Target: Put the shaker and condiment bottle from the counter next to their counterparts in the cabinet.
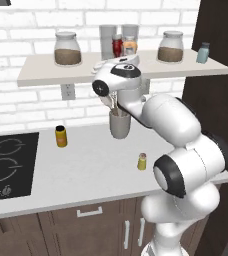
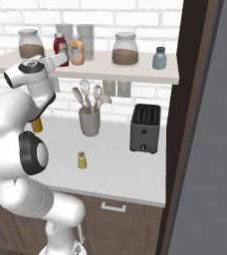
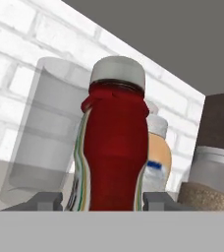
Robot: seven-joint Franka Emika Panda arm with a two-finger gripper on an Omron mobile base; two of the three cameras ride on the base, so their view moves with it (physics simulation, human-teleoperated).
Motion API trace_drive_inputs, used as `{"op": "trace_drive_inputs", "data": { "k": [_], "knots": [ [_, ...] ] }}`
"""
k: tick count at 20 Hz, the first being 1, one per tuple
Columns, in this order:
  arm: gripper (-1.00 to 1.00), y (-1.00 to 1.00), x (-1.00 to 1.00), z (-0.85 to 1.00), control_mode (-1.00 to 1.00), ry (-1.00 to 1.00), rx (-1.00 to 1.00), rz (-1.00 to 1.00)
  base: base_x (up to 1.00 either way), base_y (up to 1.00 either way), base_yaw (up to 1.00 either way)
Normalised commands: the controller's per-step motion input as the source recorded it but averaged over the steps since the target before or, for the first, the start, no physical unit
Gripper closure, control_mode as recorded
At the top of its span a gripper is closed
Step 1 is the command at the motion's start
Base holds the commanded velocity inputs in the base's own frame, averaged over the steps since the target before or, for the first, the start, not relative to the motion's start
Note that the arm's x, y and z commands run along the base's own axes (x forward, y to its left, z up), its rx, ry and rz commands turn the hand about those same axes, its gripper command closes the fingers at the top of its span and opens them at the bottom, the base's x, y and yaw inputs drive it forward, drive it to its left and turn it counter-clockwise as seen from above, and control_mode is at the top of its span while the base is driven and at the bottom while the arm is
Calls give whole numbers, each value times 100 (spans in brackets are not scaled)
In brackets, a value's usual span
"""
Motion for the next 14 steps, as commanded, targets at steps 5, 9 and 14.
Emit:
{"op": "trace_drive_inputs", "data": {
  "k": [5, 9, 14],
  "knots": [
    [100, 0, 22, -13, -100, 0, 0, 0, 0, 0, 0],
    [100, 0, 21, -15, -100, 0, 0, 0, 0, 0, 0],
    [100, 0, 13, -17, -100, 0, 0, 0, 0, 0, 0]
  ]
}}
